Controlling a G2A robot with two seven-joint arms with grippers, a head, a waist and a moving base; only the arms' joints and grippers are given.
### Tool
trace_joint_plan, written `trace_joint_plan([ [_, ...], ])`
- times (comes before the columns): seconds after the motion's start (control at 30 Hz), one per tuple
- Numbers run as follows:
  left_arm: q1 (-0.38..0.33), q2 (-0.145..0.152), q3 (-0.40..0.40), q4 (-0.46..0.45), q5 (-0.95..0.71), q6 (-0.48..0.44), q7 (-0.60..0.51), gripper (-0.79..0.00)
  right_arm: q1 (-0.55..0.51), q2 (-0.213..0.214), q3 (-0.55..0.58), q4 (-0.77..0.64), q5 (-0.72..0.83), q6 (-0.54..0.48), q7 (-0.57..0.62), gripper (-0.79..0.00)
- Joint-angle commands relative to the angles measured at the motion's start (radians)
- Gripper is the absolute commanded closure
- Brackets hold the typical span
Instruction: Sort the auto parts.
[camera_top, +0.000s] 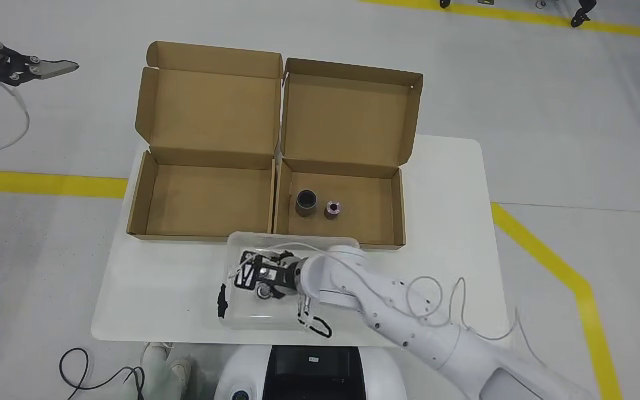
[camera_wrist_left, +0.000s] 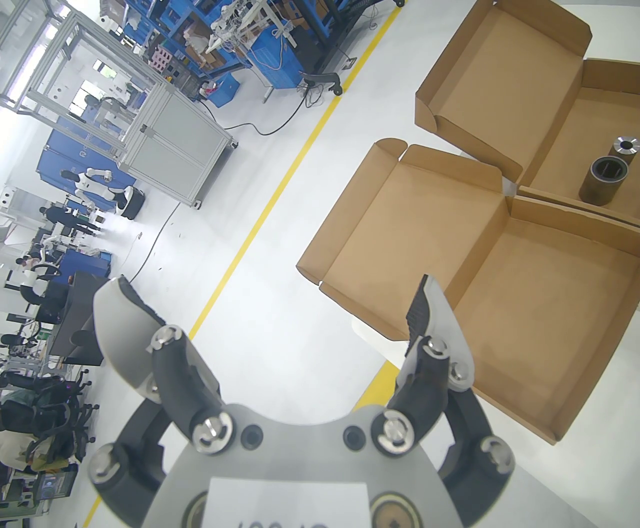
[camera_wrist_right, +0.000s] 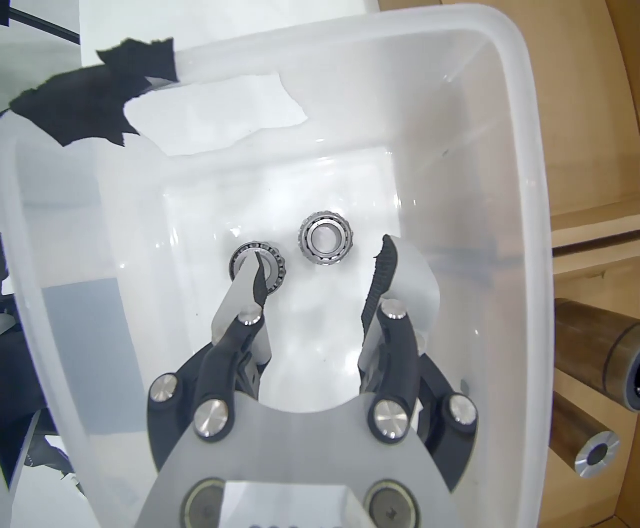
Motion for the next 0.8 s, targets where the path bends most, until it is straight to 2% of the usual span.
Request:
trace_joint_plan([
  [0.0,0.000,0.000,0.000,0.000,0.000,0.000,0.000,-0.785,0.008,-0.008,-0.009,0.020,-0.001,0.006,-0.001,-0.425],
  [0.37,0.000,0.000,0.000,0.000,0.000,0.000,0.000,-0.785,0.058,-0.065,-0.055,0.121,0.011,0.014,-0.029,-0.440],
  [0.57,0.000,0.000,0.000,0.000,0.000,0.000,0.000,-0.785,0.072,-0.087,-0.063,0.165,0.009,0.022,-0.031,-0.422],
  [0.7,0.000,0.000,0.000,0.000,0.000,0.000,0.000,-0.785,0.078,-0.099,-0.068,0.185,0.004,0.020,-0.032,-0.366],
  [0.73,0.000,0.000,0.000,0.000,0.000,0.000,0.000,-0.785,0.080,-0.102,-0.069,0.190,0.001,0.021,-0.028,-0.336],
  [0.77,0.000,0.000,0.000,0.000,0.000,0.000,0.000,-0.785,0.081,-0.104,-0.069,0.192,-0.001,0.022,-0.026,-0.262],
])
